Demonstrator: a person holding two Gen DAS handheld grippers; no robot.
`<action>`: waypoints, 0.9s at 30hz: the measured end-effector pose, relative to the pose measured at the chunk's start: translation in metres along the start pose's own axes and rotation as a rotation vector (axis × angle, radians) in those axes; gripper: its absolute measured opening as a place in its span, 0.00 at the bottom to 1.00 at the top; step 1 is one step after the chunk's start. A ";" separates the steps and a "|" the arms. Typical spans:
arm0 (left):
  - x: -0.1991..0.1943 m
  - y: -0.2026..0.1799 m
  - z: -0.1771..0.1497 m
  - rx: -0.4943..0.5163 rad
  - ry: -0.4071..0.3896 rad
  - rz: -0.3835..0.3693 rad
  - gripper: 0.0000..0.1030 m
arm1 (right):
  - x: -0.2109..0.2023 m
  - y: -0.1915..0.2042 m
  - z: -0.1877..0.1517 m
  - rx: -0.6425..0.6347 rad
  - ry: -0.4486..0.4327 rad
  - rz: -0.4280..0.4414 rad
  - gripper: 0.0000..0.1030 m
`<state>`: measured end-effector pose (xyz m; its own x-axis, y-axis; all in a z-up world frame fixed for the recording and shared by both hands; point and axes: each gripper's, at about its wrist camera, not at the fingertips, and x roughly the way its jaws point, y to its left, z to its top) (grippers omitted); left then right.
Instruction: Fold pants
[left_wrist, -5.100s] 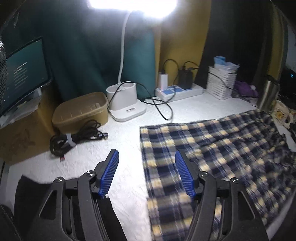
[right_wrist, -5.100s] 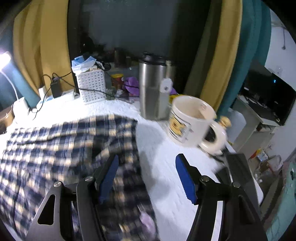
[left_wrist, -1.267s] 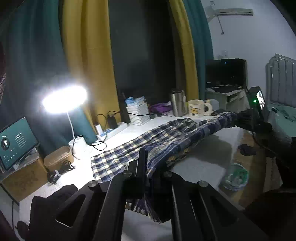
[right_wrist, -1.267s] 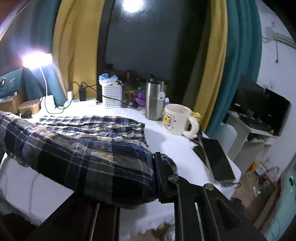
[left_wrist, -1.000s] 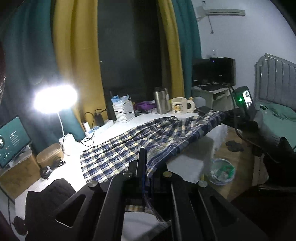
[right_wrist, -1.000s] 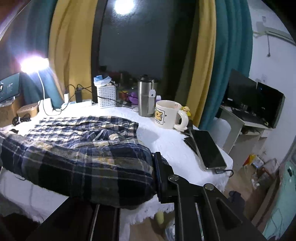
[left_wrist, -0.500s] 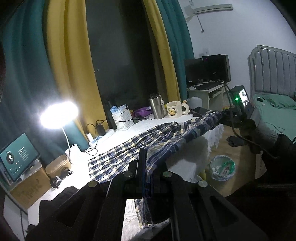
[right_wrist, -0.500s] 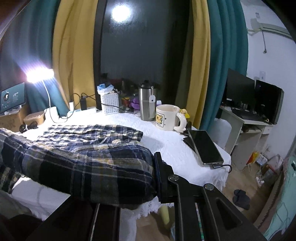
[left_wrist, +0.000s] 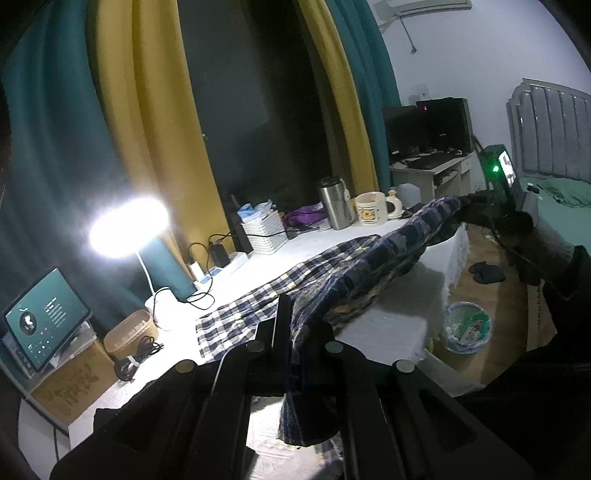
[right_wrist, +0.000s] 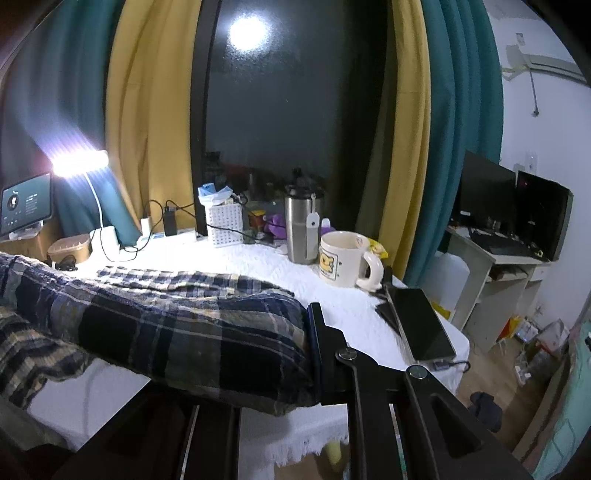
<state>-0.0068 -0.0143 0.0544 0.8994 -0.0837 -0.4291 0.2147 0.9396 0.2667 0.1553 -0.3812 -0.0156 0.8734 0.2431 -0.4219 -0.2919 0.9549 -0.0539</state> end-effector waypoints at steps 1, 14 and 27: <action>0.003 0.003 0.000 -0.001 0.000 0.005 0.03 | 0.003 0.002 0.004 -0.003 -0.001 0.001 0.14; 0.048 0.048 0.012 0.024 0.004 0.046 0.03 | 0.045 0.018 0.039 -0.016 0.012 -0.003 0.14; 0.118 0.090 0.018 0.004 0.055 0.010 0.03 | 0.108 0.029 0.059 -0.020 0.084 -0.028 0.14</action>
<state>0.1256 0.0545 0.0438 0.8792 -0.0557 -0.4731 0.2071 0.9391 0.2744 0.2642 -0.3169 -0.0099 0.8459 0.2002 -0.4943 -0.2759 0.9575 -0.0842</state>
